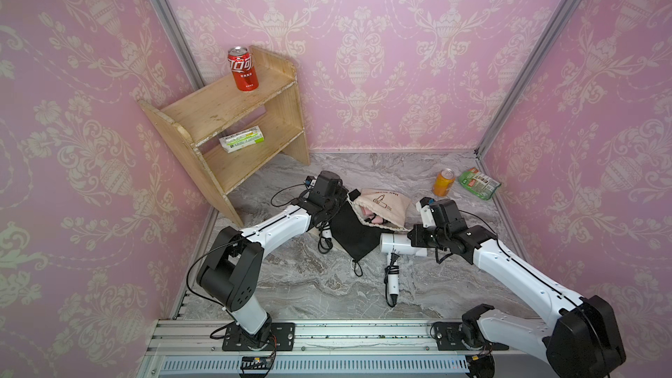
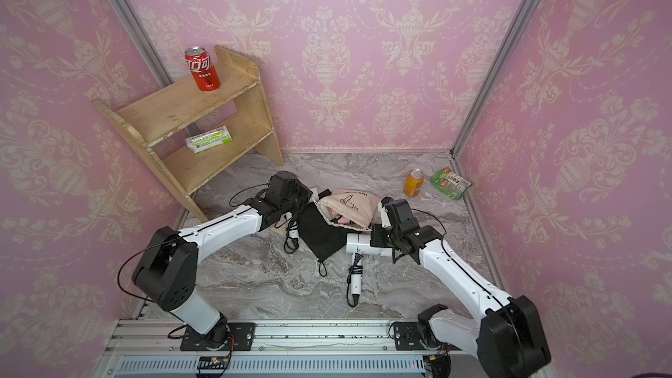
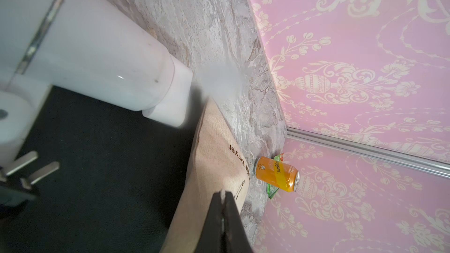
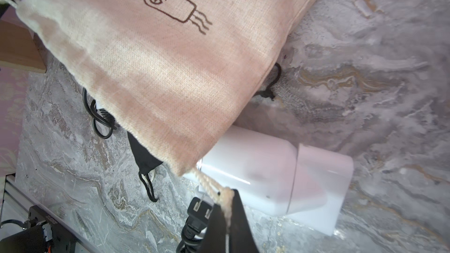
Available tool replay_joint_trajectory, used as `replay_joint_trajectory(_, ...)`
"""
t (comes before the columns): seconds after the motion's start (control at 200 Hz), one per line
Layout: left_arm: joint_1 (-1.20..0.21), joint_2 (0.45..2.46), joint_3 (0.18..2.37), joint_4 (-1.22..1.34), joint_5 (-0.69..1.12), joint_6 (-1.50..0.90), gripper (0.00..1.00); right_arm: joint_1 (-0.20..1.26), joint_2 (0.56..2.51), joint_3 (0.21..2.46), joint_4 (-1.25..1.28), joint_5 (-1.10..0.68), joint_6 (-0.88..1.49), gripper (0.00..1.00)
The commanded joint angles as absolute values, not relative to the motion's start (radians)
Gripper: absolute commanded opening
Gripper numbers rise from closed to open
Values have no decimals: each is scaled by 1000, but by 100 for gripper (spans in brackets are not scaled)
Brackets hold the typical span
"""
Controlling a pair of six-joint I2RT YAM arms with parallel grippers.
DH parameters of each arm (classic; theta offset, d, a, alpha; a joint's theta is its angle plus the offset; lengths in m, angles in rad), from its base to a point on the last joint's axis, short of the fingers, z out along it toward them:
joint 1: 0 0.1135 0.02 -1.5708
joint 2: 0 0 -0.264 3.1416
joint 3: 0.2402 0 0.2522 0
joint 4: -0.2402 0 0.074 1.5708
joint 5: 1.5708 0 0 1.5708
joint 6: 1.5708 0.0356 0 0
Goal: Pack away hair dryers
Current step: Pull the drawstrings on both sides of the drawstring bag.
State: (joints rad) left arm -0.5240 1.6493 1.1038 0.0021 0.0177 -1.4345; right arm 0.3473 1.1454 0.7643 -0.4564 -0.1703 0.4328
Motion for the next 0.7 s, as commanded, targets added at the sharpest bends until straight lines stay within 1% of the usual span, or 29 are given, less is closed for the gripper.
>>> replay_joint_trajectory(0.0,-501,1602,1163,-34,-18,-1373,0,299,1125,832,-533,-100,419,0)
replay_joint_trajectory(0.125,-480,1610,1236,-67,-8,-1330,0,241,1145,912,-545,-80,438,0)
replay_joint_trajectory(0.26,-448,1640,1336,-121,22,-1279,0,205,1191,1002,-547,-60,446,0)
replay_joint_trajectory(0.38,-404,1663,1383,-136,56,-1255,0,176,1241,1067,-551,-46,447,0)
replay_joint_trajectory(0.56,-317,1714,1447,-168,160,-1209,0,105,1288,1120,-566,-35,442,0)
replay_joint_trajectory(0.69,-259,1733,1439,-175,215,-1187,0,34,1287,1119,-561,-57,451,0)
